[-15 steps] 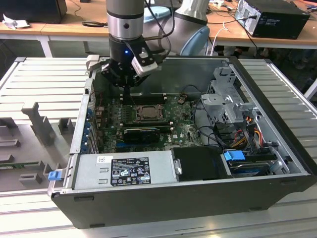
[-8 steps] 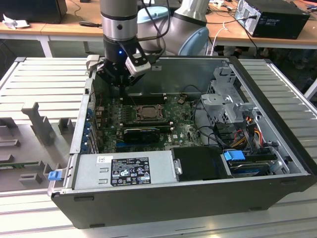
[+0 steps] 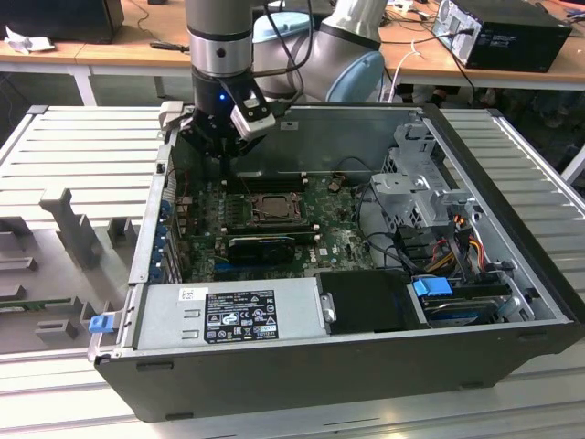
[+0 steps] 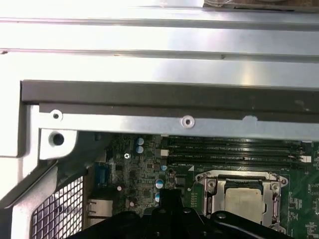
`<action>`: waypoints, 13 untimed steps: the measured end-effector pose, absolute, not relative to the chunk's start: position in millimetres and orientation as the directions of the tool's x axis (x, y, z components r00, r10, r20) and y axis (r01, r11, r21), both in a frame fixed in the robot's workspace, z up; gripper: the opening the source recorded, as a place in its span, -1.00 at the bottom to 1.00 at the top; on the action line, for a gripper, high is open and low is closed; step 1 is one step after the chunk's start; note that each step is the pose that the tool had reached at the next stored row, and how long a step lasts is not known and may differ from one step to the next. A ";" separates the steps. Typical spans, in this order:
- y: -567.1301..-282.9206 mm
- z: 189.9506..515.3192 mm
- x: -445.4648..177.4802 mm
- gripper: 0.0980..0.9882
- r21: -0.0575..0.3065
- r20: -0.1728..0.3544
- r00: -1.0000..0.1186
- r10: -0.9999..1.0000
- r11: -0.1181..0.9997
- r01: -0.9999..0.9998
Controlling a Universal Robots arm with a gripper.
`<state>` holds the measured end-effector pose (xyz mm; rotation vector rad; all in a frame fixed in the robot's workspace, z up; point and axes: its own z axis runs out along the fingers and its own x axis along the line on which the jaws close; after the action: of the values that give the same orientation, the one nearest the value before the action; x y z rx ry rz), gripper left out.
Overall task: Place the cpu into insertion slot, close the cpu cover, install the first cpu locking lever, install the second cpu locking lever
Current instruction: 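Install the first cpu locking lever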
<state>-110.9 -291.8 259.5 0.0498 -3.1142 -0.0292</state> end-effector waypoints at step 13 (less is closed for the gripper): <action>-291.0 259.2 -100.6 -0.98 0.019 0.027 -0.999 -0.032 0.999 -0.032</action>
<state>-100.6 -291.0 259.2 0.0501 -3.1142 -0.0291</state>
